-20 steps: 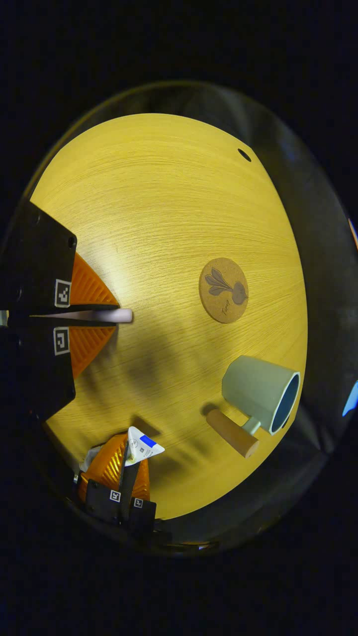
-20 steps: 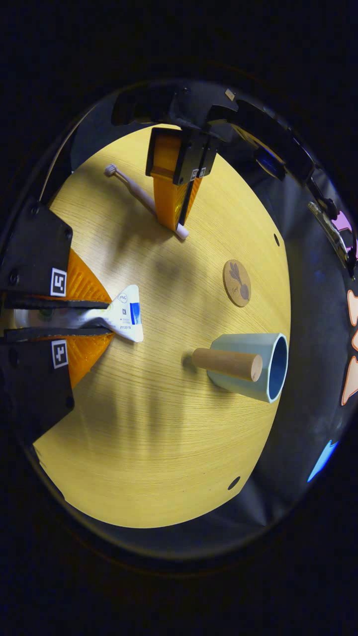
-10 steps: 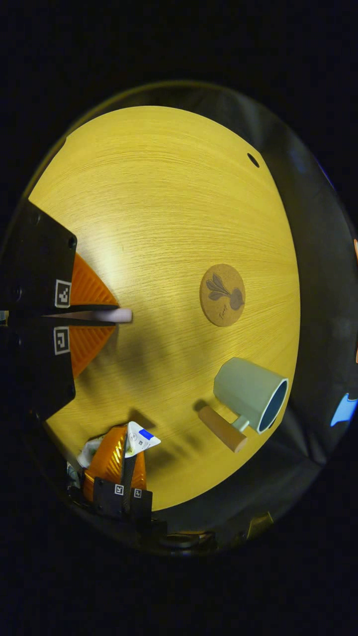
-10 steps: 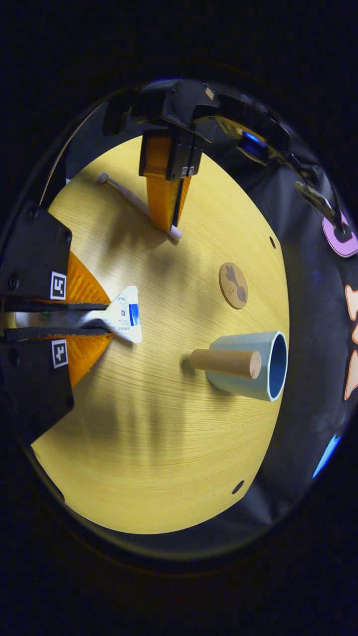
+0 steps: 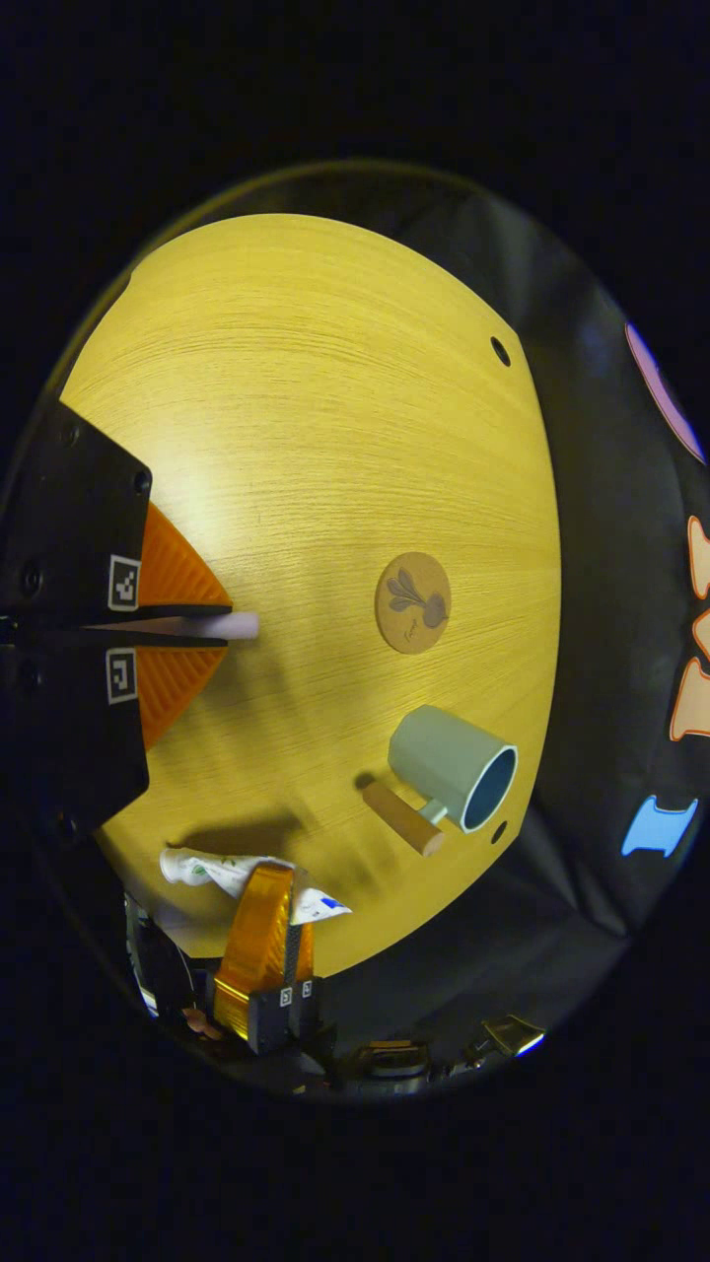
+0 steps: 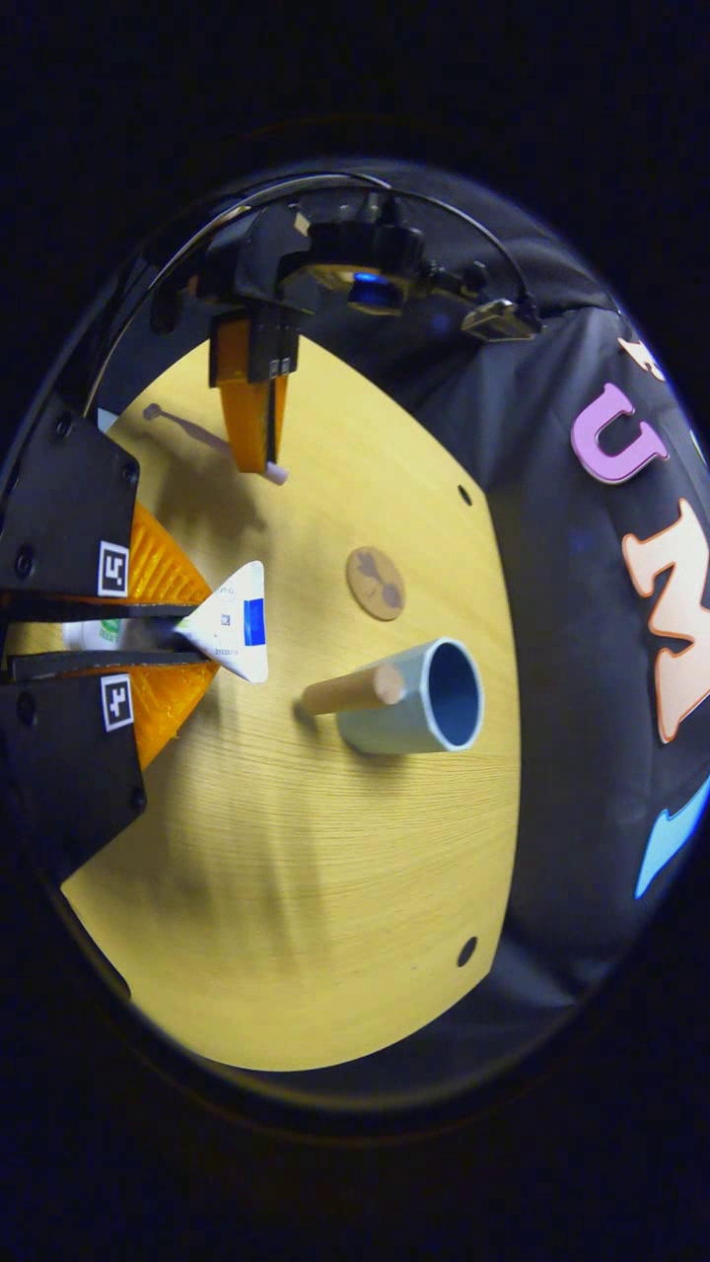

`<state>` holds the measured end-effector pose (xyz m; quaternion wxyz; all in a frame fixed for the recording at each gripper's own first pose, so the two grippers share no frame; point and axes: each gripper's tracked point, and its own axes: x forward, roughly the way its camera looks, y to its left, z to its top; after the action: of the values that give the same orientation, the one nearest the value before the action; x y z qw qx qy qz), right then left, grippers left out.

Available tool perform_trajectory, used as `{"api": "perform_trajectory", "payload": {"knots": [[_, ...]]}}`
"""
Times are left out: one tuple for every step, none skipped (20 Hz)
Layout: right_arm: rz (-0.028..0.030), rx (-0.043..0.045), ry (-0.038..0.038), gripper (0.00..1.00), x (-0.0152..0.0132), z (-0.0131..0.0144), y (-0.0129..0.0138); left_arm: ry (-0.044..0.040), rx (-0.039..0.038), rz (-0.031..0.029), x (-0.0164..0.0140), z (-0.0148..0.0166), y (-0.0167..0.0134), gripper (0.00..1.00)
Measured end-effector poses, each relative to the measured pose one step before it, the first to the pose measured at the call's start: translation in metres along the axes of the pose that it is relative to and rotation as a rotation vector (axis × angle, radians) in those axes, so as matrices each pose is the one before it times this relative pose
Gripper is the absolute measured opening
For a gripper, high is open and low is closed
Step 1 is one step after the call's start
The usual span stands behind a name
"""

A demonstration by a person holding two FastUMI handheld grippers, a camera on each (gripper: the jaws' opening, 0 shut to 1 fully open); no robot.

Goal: Put the toothbrush and toothpaste on the desktop into the cup, then pick up the cup and place it on the coaster on the desktop.

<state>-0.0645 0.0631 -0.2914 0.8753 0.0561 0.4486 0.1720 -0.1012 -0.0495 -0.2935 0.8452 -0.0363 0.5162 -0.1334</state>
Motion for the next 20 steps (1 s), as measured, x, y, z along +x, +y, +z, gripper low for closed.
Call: {"api": "perform_trajectory", "payload": {"knots": [[0.01554, -0.01084, -0.03167, 0.14, -0.00322, 0.01137, 0.00472, -0.00879, 0.00171, 0.00328, -0.00282, 0.00113, 0.00106, 0.00], [0.01088, -0.00737, -0.02933, 0.15, -0.00426, 0.01175, 0.00270, -0.00701, 0.00234, 0.00448, -0.00218, 0.00157, -0.00022, 0.00], [0.00603, -0.00484, -0.02037, 0.14, -0.00165, 0.00988, 0.00234, -0.00119, -0.00005, 0.00261, -0.00206, 0.00084, 0.00006, 0.00], [0.01179, 0.00322, -0.00531, 0.15, -0.00161, 0.00785, 0.00355, -0.00392, -0.00520, 0.00610, -0.00282, -0.00005, 0.00128, 0.00], [0.00573, 0.01399, -0.02071, 0.14, 0.00034, 0.01127, 0.00167, -0.00054, -0.00802, 0.00182, -0.00243, -0.00022, 0.00053, 0.00], [0.00824, 0.00674, -0.02299, 0.14, 0.00045, 0.01329, 0.00120, -0.01115, -0.00709, 0.00037, -0.00043, 0.00147, 0.00010, 0.00], [0.00251, 0.01171, -0.02280, 0.15, 0.00171, 0.01301, -0.00061, 0.00274, -0.00892, 0.00142, -0.00232, -0.00152, -0.00064, 0.00], [-0.00104, 0.01011, -0.02586, 0.14, 0.00162, 0.01589, -0.00325, -0.00674, -0.00595, -0.00216, -0.00218, 0.00152, -0.00087, 0.00], [-0.00337, 0.00693, -0.01952, 0.14, 0.00389, 0.01278, -0.00208, -0.00444, -0.00640, 0.00263, -0.00289, -0.00020, -0.00024, 0.00], [-0.00547, 0.00835, -0.02131, 0.14, 0.00390, 0.01495, -0.00339, -0.00619, -0.00272, -0.00183, -0.00129, 0.00058, -0.00020, 0.00], [-0.00342, 0.00345, -0.02057, 0.14, 0.00396, 0.01304, -0.00306, -0.00554, -0.00347, 0.00197, -0.00286, 0.00135, 0.00000, 0.00], [-0.00490, 0.00354, -0.02327, 0.14, 0.00577, 0.01313, -0.00289, -0.00309, -0.00250, 0.00099, -0.00281, 0.00067, -0.00084, 0.00], [-0.00711, -0.00226, -0.02102, 0.14, 0.00643, 0.01247, -0.00334, -0.00961, -0.00582, 0.00167, -0.00279, 0.00222, 0.00012, 0.00], [-0.01059, -0.00485, -0.02946, 0.14, 0.00759, 0.01485, -0.00495, -0.00508, -0.00708, -0.00237, -0.00294, 0.00120, -0.00113, 0.00], [-0.01147, -0.00414, -0.02489, 0.14, 0.00681, 0.01161, -0.00445, -0.01126, -0.00868, -0.00079, -0.00158, 0.00282, -0.00055, 0.00], [-0.00929, -0.00538, -0.02420, 0.14, 0.00726, 0.00751, -0.00314, -0.00805, -0.00966, 0.00001, -0.00390, 0.00095, -0.00055, 0.00], [-0.01092, 0.00001, -0.02197, 0.14, 0.00784, 0.00895, -0.00275, -0.00742, -0.00660, 0.00098, -0.00122, 0.00244, 0.00029, 0.00], [-0.00719, -0.00117, -0.01441, 0.14, 0.00812, 0.00485, -0.00274, -0.01377, -0.00624, 0.00322, -0.00192, 0.00315, 0.00081, 0.00], [-0.01082, 0.00521, -0.01515, 0.14, 0.00836, 0.00424, -0.00370, -0.00515, -0.00543, 0.00311, -0.00304, 0.00205, -0.00009, 0.00], [-0.01022, 0.00511, -0.01246, 0.14, 0.00836, 0.00253, -0.00368, -0.01114, -0.00333, 0.00466, -0.00334, 0.00012, 0.00007, 0.00]]}}
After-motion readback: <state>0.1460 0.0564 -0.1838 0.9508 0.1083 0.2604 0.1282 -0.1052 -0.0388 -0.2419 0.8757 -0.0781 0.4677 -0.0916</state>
